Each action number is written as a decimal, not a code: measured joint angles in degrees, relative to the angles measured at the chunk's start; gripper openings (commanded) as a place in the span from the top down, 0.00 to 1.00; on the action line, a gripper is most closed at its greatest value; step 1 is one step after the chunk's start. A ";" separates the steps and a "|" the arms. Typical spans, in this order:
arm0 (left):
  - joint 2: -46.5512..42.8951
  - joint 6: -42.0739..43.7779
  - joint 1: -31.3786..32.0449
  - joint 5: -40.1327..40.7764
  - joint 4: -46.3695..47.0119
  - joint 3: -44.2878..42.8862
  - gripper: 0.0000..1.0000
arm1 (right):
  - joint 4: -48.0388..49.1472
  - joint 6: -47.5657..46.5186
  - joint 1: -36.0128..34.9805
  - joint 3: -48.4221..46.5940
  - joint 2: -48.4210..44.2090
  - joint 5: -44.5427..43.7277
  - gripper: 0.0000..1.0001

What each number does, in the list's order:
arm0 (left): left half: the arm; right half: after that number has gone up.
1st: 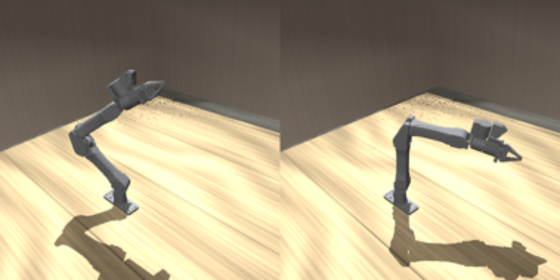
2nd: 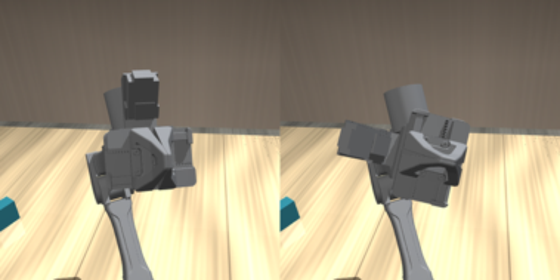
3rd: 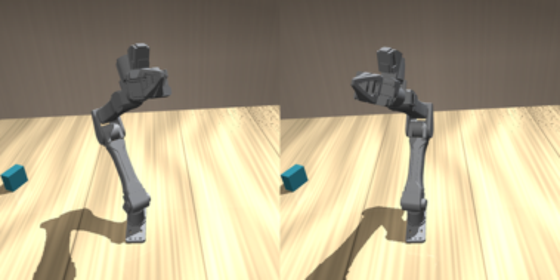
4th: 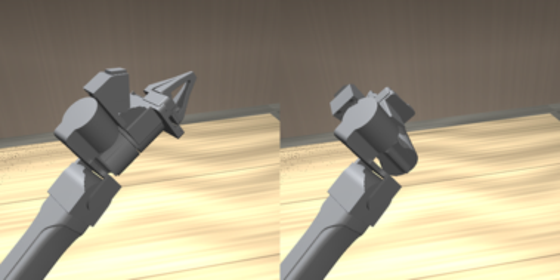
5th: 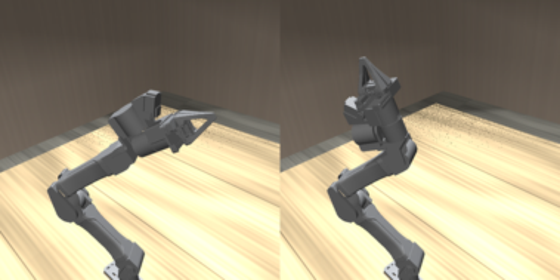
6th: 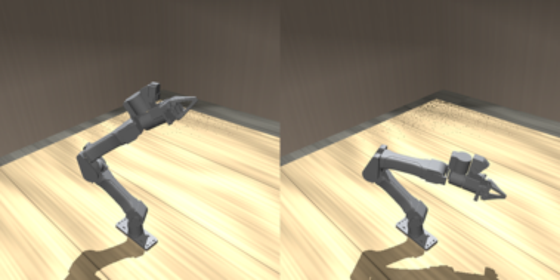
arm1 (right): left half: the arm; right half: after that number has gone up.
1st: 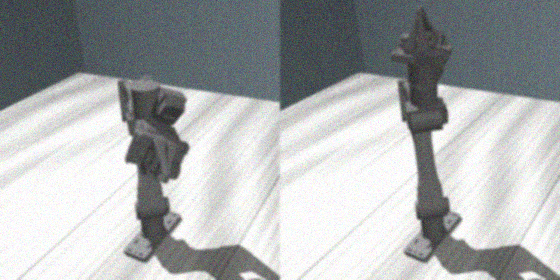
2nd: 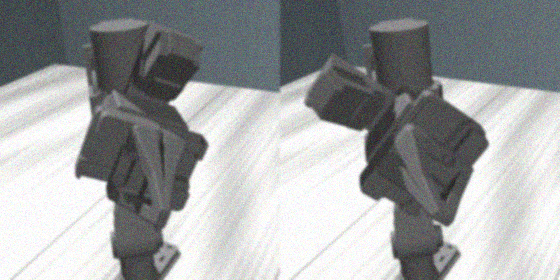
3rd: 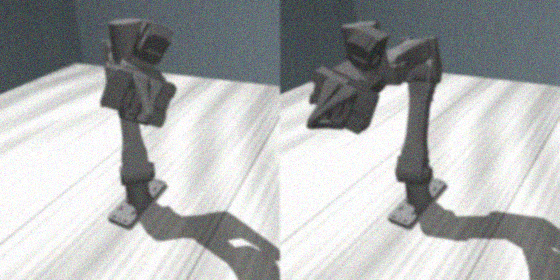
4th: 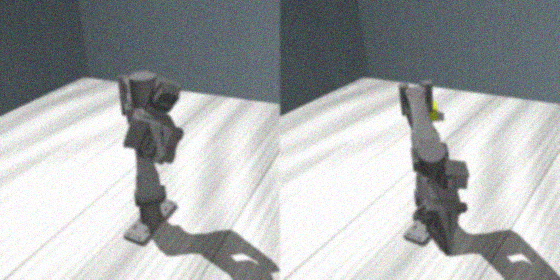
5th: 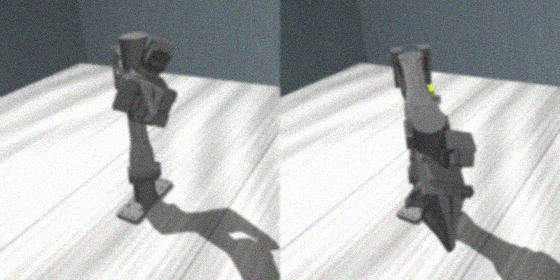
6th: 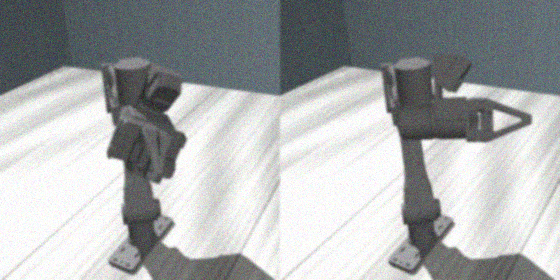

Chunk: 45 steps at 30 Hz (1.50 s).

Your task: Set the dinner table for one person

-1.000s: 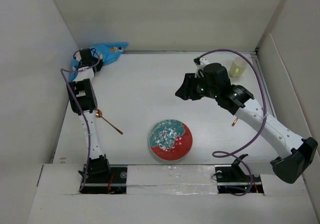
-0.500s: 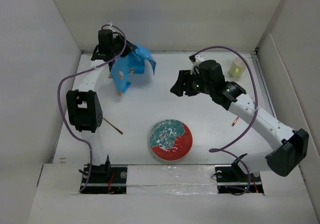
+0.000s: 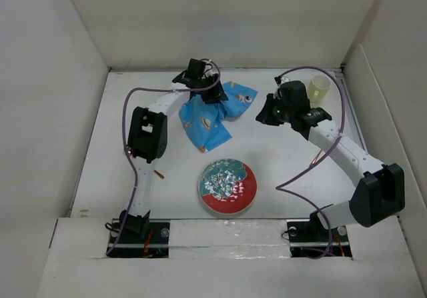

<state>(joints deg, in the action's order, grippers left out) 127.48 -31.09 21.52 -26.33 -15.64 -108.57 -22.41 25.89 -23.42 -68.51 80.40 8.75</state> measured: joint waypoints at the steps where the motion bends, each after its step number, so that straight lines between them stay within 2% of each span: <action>1: 3.82 1.22 0.31 0.04 -2.14 -4.26 0.49 | -0.15 0.20 0.74 1.44 0.57 0.02 1.00; 4: 10.69 5.18 1.73 2.16 -10.14 -14.75 0.42 | 0.00 0.33 1.05 3.06 1.40 0.00 0.99; 5: 10.75 6.34 2.19 3.69 -11.54 -15.15 0.42 | 0.24 0.35 1.03 3.61 1.46 0.00 0.84; 6: 9.70 7.28 2.73 5.16 -12.59 -14.78 0.40 | 0.39 0.68 1.03 4.15 1.51 -0.04 0.75; 7: 7.91 7.93 3.10 6.82 -12.79 -13.27 0.40 | 0.66 0.74 1.03 4.61 1.53 -0.04 0.60; 10: -4.66 8.11 3.87 11.15 -9.60 1.62 0.40 | 1.18 1.11 1.25 4.96 2.45 -0.44 0.43; 13: -22.03 6.62 2.56 15.15 -4.90 19.30 0.40 | 2.49 1.42 1.55 4.48 5.11 -1.31 0.36; 16: -37.03 4.76 0.24 19.87 -0.59 31.19 0.40 | 3.41 2.08 1.73 2.75 10.27 -2.08 0.34; 18: -43.52 3.39 -0.72 21.70 2.47 37.09 0.40 | 3.98 2.71 1.79 0.74 14.56 -2.32 0.33; 21: -46.93 1.18 -0.57 22.16 5.20 44.89 0.38 | 5.49 4.11 2.10 -1.88 20.68 -1.73 0.30; 25: -44.11 -1.49 -0.42 20.33 6.34 55.28 0.35 | 8.57 6.25 2.80 -3.65 26.16 1.53 0.29; 28: -40.28 -2.56 -0.42 18.05 5.60 57.46 0.34 | 10.08 7.39 2.95 -6.40 29.99 3.13 0.28; 40: -32.04 -3.87 -0.07 12.61 13.35 56.70 0.36 | 19.89 13.64 2.54 -9.81 37.97 5.66 0.26; 45: -29.24 -3.96 0.76 13.00 14.99 54.18 0.44 | 22.99 14.64 1.95 -14.08 41.70 5.62 0.26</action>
<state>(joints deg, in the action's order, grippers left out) 98.24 -35.05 22.28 -13.32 -0.64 -54.39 0.58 40.53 -21.47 -82.59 122.10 14.37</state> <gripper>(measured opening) 0.595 0.743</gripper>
